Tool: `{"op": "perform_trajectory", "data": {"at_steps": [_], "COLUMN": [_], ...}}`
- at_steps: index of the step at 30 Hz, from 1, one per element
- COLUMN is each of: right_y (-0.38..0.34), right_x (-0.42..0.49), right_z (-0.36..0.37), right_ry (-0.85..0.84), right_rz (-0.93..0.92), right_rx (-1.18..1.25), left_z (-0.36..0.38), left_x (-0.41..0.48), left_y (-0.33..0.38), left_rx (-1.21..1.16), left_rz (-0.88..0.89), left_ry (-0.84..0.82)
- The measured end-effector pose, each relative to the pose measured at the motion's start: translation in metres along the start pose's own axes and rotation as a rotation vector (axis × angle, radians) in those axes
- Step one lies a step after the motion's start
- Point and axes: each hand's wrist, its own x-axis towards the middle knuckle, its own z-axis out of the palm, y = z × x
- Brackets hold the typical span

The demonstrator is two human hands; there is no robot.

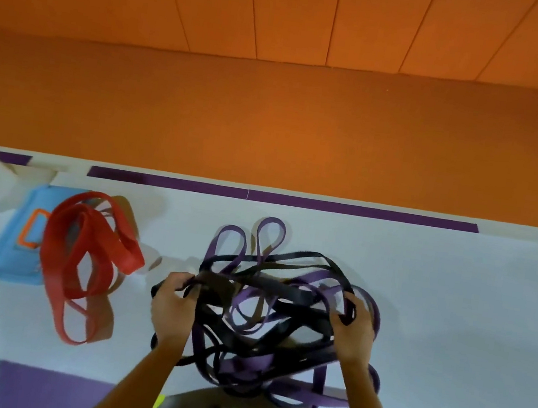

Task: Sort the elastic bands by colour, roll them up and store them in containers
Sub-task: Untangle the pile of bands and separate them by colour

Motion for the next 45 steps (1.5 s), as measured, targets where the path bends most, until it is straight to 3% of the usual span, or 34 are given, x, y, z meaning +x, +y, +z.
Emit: {"op": "perform_trajectory", "data": {"at_steps": [3, 8, 13, 19, 22, 26, 29, 34, 39, 42, 45], "right_y": [-0.019, -0.046, -0.055, -0.059, -0.060, -0.048, -0.035, -0.019, -0.019, -0.027, -0.040], "right_x": [-0.005, -0.014, -0.016, -0.036, -0.049, -0.031, -0.009, 0.009, 0.013, 0.011, 0.010], "right_z": [0.001, 0.009, 0.009, 0.032, 0.045, 0.027, 0.002, -0.016, -0.006, 0.000, 0.008], "right_ry": [0.053, -0.012, -0.118, -0.440, -0.559, -0.318, -0.109, -0.164, -0.131, -0.048, -0.022], "right_rz": [-0.102, -0.213, -0.325, -0.468, -0.448, -0.347, -0.241, -0.158, -0.047, -0.019, -0.153], "right_rx": [0.083, 0.027, -0.010, -0.006, -0.023, 0.002, 0.013, -0.043, -0.195, -0.359, -0.413], "left_z": [0.008, 0.033, 0.037, 0.054, 0.062, 0.057, 0.056, 0.064, 0.058, 0.044, 0.023], "left_x": [-0.003, -0.035, -0.048, -0.053, -0.050, -0.035, -0.022, -0.011, -0.007, -0.007, -0.012], "left_y": [0.003, 0.004, 0.012, 0.032, 0.032, 0.027, 0.017, 0.016, 0.005, -0.003, -0.011], "left_rx": [0.018, 0.129, 0.147, 0.036, 0.177, 0.409, 0.463, 0.310, 0.368, 0.345, 0.319], "left_rz": [0.065, 0.165, 0.114, 0.016, 0.060, 0.172, 0.073, -0.039, 0.128, 0.217, 0.290], "left_ry": [-0.174, -0.509, -0.302, -0.371, -0.329, -0.143, -0.313, -0.566, -0.423, -0.437, -0.480]}}
